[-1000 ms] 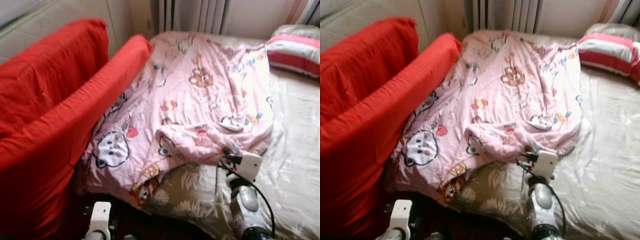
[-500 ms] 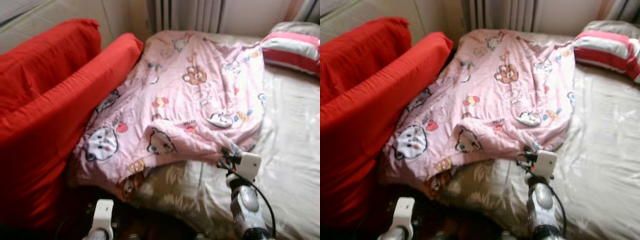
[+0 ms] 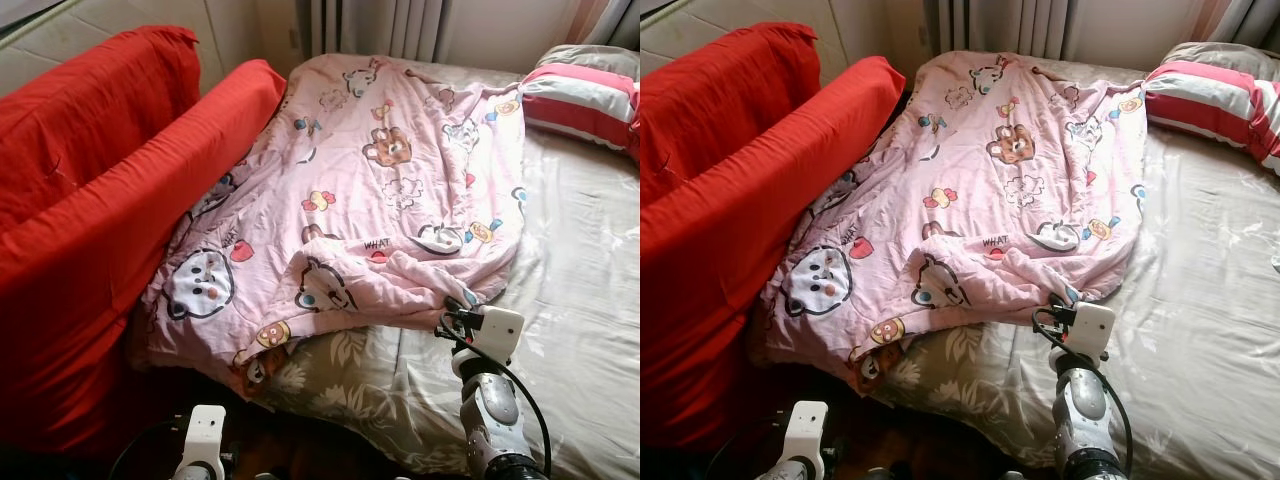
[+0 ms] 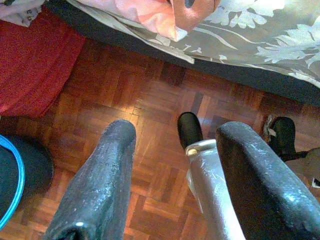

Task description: Clean up the room

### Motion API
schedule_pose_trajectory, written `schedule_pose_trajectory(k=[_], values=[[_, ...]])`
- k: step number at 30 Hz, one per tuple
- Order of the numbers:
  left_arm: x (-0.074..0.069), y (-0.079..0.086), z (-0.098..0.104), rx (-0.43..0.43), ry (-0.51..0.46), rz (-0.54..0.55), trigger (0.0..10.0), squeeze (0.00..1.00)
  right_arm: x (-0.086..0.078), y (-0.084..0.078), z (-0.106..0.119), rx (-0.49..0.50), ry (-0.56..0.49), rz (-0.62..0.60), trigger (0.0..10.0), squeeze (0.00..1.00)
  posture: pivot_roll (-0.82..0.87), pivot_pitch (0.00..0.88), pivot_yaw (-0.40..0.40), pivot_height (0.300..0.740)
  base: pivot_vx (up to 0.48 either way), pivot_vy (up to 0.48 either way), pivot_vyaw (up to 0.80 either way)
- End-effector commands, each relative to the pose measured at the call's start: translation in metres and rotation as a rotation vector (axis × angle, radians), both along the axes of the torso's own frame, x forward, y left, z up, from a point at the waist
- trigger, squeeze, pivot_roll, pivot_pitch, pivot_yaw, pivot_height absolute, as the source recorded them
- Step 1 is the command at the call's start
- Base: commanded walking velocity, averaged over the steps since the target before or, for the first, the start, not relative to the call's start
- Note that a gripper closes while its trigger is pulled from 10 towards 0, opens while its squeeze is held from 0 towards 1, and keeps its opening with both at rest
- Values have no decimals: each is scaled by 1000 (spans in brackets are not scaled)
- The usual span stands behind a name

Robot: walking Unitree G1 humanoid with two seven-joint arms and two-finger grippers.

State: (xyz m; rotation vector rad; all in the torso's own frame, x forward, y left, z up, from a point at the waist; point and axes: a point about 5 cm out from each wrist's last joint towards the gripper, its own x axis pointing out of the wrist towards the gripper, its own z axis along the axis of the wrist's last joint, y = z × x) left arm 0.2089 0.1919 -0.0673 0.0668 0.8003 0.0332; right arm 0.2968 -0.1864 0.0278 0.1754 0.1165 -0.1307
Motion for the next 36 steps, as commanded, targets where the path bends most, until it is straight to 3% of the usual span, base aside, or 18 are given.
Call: schedule_pose_trajectory(k=[1, 7, 27, 36], values=[[-8, 3, -5, -2, 39, 10, 10000, 0, -1, -2, -1, 3, 3, -12, 10000, 0, -45, 151, 40, 740, 0, 0, 0], [-12, 4, -7, -3, 47, 12, 10000, 0, -2, 0, -1, 4, 1, -11, 10000, 0, -45, 153, 40, 740, 0, 0, 0], [-10, 4, -6, -6, 45, 11, 10000, 0, -2, 2, -1, 5, 0, -9, 10000, 0, -45, 154, 40, 740, -272, 0, 0], [-9, 3, -5, -5, 41, 7, 10000, 0, -2, -18, 7, -37, -40, -139, 10000, 0, -44, 155, 42, 740, -143, 0, 0]])
